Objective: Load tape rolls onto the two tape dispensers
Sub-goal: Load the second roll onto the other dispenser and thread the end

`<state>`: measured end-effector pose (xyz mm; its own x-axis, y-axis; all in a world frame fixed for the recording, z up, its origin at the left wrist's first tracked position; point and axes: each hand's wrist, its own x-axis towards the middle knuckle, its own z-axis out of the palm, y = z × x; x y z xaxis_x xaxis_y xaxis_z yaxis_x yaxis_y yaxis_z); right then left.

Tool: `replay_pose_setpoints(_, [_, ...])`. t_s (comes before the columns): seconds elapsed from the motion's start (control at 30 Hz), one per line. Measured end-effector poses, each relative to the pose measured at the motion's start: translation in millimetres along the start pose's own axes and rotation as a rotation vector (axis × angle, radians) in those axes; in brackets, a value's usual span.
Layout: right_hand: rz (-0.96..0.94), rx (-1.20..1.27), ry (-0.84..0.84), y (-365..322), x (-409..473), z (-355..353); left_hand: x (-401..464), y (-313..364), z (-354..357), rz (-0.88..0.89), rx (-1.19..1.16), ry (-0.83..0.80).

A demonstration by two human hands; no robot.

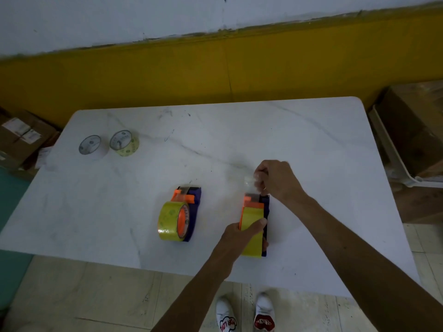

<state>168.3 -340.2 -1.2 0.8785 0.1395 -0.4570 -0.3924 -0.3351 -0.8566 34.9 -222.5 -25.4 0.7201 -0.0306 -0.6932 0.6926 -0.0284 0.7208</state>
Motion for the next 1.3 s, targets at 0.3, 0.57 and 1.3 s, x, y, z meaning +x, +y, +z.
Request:
replay_pose_setpoints(0.3, [0.011,0.185,0.075,-12.3,23.2,-24.0,-0.4,-7.8,-3.1,-0.004,0.097,-0.036])
replay_pose_setpoints(0.57, [0.017,0.27,0.108,-30.9,56.2,-50.0,-11.5,-16.6,0.6,-0.005,0.15,-0.042])
replay_pose_setpoints(1.3, [-0.056,-0.043,-0.078,76.0,39.1,-9.6,-50.3,23.1,-12.7,0.348,0.017,-0.12])
